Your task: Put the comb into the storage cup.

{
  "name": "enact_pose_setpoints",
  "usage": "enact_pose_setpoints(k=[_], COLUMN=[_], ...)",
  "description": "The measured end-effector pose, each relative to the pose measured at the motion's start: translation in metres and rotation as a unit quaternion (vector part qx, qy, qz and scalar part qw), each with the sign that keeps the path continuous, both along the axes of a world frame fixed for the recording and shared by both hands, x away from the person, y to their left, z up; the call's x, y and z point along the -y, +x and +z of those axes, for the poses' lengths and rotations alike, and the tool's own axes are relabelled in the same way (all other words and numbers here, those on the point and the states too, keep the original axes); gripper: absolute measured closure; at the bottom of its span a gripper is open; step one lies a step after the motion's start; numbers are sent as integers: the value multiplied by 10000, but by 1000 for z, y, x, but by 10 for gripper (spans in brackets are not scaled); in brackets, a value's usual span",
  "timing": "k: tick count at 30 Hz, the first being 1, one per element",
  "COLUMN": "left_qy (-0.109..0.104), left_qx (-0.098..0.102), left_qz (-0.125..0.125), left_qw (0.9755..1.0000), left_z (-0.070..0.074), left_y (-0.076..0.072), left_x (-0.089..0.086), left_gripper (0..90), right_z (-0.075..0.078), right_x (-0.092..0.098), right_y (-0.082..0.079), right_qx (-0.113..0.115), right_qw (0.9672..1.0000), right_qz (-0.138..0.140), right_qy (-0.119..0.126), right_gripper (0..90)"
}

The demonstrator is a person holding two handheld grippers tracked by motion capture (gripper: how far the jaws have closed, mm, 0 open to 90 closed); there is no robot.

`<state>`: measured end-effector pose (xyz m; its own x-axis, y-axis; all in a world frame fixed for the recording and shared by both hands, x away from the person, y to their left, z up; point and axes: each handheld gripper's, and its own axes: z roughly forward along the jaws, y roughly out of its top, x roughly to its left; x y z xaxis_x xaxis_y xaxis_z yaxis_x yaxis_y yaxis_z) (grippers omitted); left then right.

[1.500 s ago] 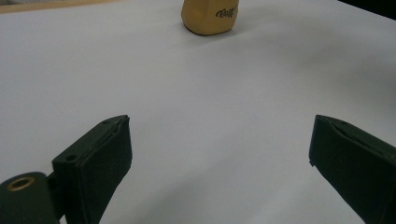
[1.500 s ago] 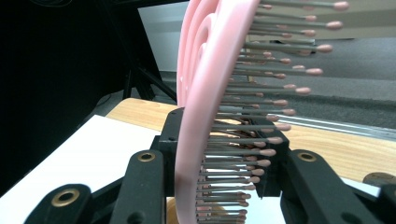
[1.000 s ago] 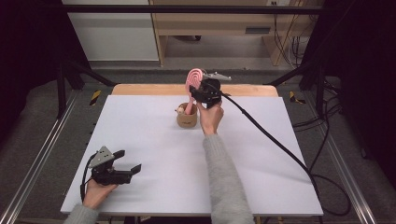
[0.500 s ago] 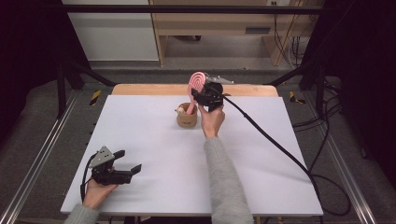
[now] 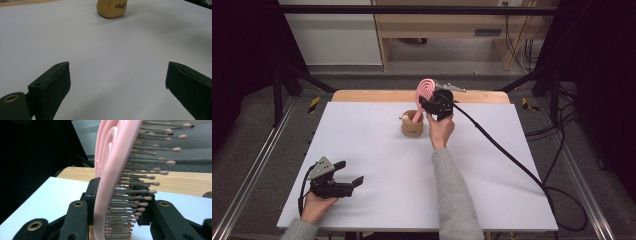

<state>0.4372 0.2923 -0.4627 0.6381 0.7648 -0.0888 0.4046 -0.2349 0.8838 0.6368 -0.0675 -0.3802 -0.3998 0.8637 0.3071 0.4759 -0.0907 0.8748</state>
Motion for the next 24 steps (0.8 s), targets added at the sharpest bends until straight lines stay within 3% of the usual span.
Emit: enact_pose_setpoints(k=[13,24], left_qy=[11,26], left_qx=[3,-4], left_qz=[3,-6], left_qw=[10000,10000], left_z=[0,0], left_y=[0,0], left_x=[0,0], left_gripper=[60,60], right_z=[-4,-9], right_x=[10,19], right_y=[2,2], right_qx=[-57,-57], right_qw=[9999,9999], right_qz=[-94,-122], right_qy=[111,11], right_gripper=[617,592])
